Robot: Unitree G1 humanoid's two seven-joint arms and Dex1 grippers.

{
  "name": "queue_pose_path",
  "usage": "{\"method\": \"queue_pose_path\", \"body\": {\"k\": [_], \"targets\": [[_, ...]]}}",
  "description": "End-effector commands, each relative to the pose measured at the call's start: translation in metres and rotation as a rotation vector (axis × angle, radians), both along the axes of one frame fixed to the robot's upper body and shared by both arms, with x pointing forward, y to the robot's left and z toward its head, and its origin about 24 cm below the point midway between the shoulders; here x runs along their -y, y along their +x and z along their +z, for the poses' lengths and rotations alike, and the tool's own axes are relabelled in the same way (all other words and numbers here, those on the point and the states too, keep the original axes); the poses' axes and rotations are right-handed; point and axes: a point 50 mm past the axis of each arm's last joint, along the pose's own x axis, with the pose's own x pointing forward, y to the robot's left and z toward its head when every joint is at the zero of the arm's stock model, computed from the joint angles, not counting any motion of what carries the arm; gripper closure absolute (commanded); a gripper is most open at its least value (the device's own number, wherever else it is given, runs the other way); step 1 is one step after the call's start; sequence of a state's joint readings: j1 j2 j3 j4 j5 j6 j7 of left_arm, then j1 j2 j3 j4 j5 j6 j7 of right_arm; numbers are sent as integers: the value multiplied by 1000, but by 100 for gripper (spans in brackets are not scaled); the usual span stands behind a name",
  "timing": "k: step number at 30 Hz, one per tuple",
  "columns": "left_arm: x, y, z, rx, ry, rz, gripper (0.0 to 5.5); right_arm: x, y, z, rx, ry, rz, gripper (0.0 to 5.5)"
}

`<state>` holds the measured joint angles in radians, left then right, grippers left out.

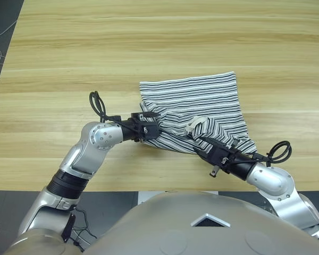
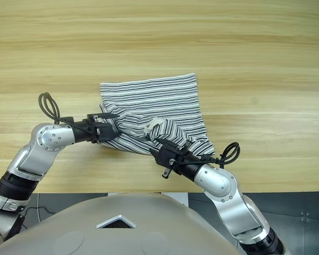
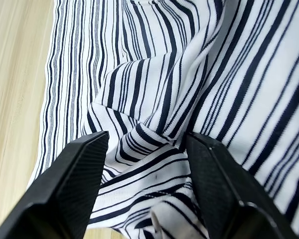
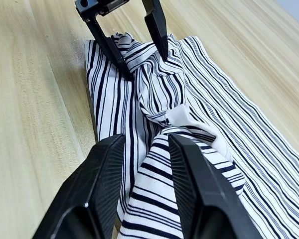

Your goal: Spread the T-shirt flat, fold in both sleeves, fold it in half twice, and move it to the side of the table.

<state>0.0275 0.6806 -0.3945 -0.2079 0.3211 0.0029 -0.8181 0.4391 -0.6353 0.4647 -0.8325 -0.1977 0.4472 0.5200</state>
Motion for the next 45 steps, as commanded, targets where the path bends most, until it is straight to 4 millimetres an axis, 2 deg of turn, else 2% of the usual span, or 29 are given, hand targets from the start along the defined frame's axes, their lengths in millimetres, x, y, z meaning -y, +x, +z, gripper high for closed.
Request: {"method": "queue_pose_path", "body": {"k": [1,13,20,27,43,45], "targets": [[0,1,4,8,5,0,267,-3,4,-3,61,-35,-5,387],[2,5,11,29,-3,11,267,-19,-3,-18,160,-113,43,387],[3,6,14,30,-6,9,267,-18,3,-23,313,-238,62,387],[3,7,13,18,-8,8,267,-17,3,-30,338,-284,66,387],[5,3,8,-8,-23,11,524,-11,11,-31,394,-353,15,387],[5,3,8,-8,-25,12,540,-10,10,-32,385,-352,11,421]]}}
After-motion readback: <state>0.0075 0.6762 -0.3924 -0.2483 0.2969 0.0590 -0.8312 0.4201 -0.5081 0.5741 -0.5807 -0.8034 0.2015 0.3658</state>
